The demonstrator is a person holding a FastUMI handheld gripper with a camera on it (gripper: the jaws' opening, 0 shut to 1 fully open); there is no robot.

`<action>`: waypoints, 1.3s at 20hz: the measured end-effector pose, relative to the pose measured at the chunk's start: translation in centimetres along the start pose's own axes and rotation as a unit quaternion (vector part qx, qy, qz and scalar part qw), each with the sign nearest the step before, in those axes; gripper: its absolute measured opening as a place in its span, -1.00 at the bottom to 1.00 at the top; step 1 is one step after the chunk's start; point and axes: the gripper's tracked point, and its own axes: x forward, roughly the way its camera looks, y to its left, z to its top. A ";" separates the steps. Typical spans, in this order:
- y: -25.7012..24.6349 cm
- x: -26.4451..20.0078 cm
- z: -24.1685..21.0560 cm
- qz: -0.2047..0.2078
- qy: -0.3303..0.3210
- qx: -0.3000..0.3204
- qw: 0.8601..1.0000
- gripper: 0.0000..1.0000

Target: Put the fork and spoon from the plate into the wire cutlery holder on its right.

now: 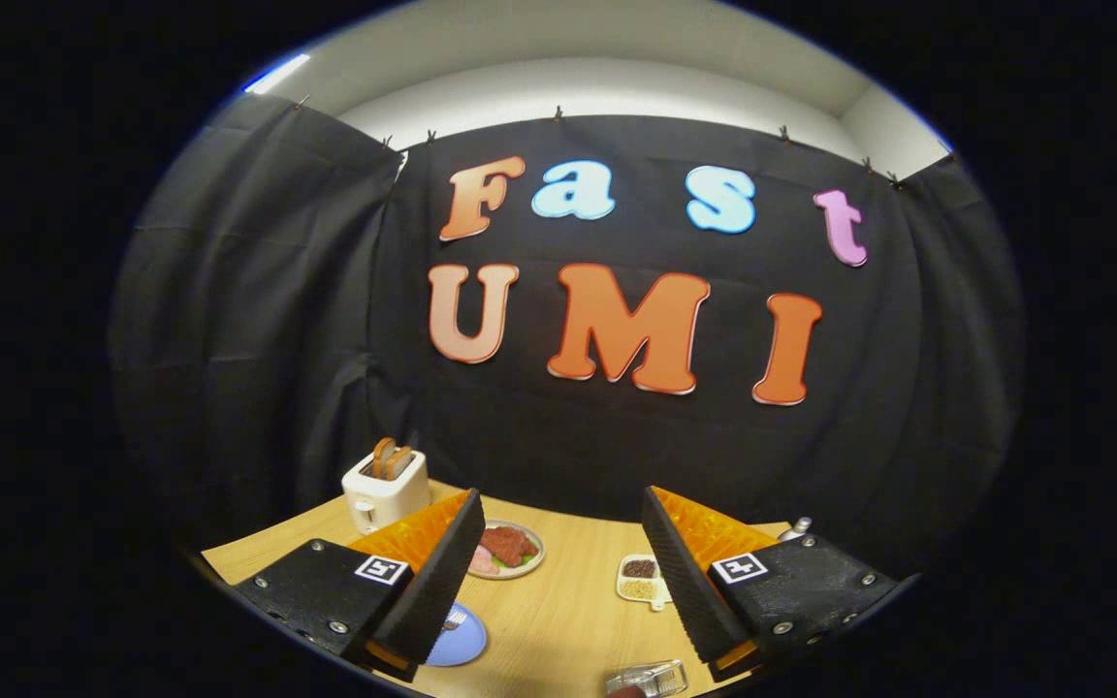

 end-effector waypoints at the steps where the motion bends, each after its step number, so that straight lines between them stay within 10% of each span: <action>1: 1.4 0.6 -1.2 0.014 0.019 0.003 1.000 0.95; 8: 10.3 4.2 -13.5 0.062 0.223 0.028 0.972 0.88; 19: 16.3 2.6 -30.6 0.048 0.531 0.077 0.842 0.36; 26: 16.4 1.8 -34.1 0.031 0.601 0.078 0.795 -0.13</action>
